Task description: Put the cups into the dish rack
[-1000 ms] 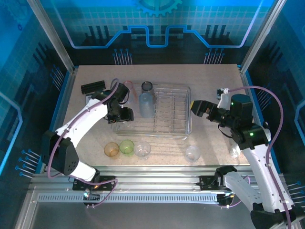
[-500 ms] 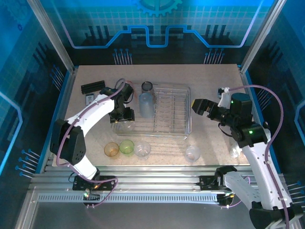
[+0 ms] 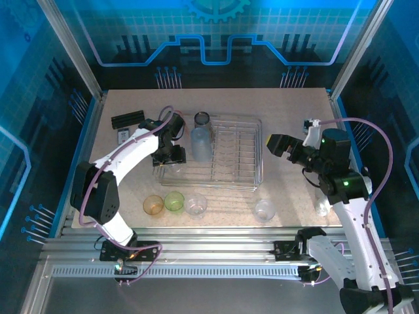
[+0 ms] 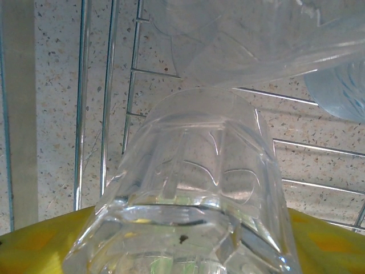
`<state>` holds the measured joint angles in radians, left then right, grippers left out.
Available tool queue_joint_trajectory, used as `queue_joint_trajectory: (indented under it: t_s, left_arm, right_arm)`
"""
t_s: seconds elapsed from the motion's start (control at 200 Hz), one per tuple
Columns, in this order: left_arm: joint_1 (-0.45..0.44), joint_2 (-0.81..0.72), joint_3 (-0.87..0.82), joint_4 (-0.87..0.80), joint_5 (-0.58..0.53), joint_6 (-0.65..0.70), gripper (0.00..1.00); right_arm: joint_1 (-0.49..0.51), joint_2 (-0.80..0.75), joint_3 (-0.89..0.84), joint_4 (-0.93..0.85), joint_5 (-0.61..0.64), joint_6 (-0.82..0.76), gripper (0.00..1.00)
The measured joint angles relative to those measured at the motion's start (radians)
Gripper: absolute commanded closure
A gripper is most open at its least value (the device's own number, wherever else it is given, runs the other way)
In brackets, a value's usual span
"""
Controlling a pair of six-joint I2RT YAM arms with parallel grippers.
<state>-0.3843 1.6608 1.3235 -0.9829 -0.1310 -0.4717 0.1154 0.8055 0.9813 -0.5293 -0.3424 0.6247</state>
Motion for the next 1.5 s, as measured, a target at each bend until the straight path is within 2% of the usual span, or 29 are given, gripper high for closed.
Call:
queue_joint_trajectory:
  t_s: [0.3, 0.405, 0.695, 0.755, 0.955, 1.255, 1.395, 1.5]
  left_arm:
    - [0.000, 0.000, 0.003, -0.007, -0.001, 0.001, 0.24]
    - [0.000, -0.001, 0.004, -0.010, -0.001, 0.001, 0.16]
    - [-0.006, -0.023, 0.003, -0.038, 0.019, 0.001, 0.07]
    - [-0.007, -0.038, 0.003, -0.041, 0.023, 0.000, 0.01]
    - [-0.008, -0.116, 0.003, -0.043, 0.023, 0.001, 0.01]
    - [-0.010, -0.269, -0.020, -0.013, 0.022, 0.004, 0.01]
    - [-0.010, -0.330, -0.066, 0.017, 0.020, 0.011, 0.01]
    - [-0.010, -0.369, -0.102, 0.027, 0.006, 0.019, 0.01]
  right_arm:
    - [-0.006, 0.002, 0.000, 0.003, -0.029, -0.006, 0.00]
    - [-0.006, 0.003, 0.000, -0.002, -0.037, -0.010, 0.00]
    - [-0.006, 0.003, 0.001, -0.006, -0.040, -0.023, 0.00]
    - [-0.006, 0.003, 0.001, -0.009, -0.042, -0.024, 0.00]
    - [-0.006, 0.000, 0.003, -0.023, -0.037, -0.024, 0.00]
    - [0.006, 0.033, 0.043, -0.029, -0.135, -0.067, 0.01]
    - [0.080, 0.046, 0.064, -0.032, -0.133, -0.089, 0.06]
    - [0.196, 0.080, 0.098, -0.051, -0.096, -0.116, 0.09]
